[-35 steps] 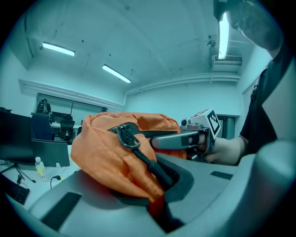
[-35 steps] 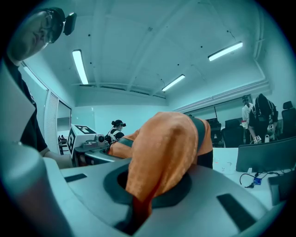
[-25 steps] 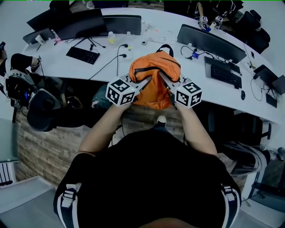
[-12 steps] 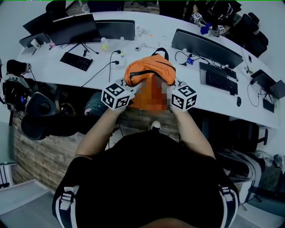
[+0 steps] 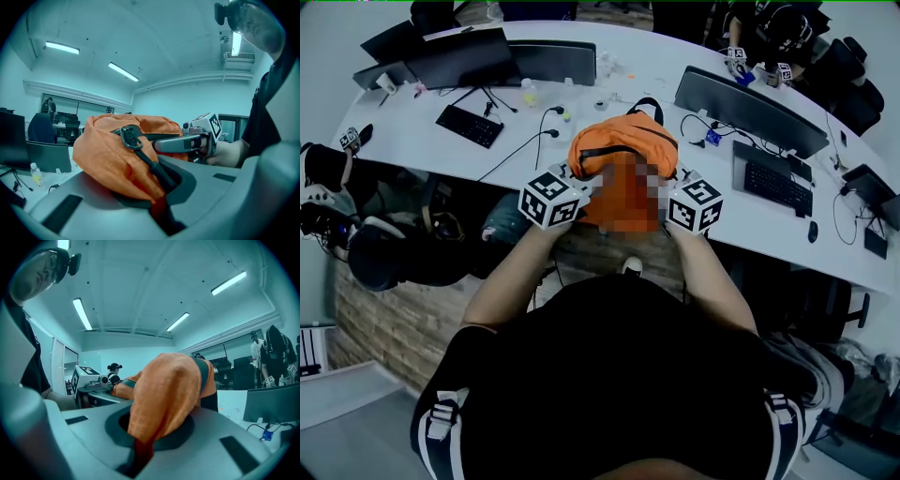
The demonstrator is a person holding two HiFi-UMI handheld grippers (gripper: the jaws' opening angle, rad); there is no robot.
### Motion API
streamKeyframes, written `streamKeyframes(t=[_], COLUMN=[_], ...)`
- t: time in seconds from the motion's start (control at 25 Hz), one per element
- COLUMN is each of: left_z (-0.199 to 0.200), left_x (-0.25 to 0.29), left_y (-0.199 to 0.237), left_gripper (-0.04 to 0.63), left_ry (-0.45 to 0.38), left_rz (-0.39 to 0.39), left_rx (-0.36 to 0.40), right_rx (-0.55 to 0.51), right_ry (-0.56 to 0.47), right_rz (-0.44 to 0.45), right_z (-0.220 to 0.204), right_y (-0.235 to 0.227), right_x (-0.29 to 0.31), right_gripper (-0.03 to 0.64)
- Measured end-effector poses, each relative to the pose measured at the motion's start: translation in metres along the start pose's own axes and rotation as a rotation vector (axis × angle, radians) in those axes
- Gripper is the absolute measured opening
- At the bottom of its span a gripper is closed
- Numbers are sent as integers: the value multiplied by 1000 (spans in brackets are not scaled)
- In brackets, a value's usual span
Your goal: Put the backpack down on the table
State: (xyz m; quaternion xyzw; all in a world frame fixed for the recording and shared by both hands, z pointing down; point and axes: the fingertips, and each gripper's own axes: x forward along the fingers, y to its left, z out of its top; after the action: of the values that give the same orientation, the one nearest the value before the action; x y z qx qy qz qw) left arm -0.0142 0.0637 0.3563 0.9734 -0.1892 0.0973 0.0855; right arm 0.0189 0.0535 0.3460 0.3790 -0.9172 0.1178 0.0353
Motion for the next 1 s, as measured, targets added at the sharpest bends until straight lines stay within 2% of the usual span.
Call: streamKeyframes(t=[1.0], left_z=[8], left_x=[84], left_y=[54], left_gripper=[31], left_ry=[11], left_rz=[67], left_rx=[-60], right_rx=[-2], right_ry=[45], right_rz=[73], right_z=[1], right_y=[-100], right_x=[22], right_gripper=[32])
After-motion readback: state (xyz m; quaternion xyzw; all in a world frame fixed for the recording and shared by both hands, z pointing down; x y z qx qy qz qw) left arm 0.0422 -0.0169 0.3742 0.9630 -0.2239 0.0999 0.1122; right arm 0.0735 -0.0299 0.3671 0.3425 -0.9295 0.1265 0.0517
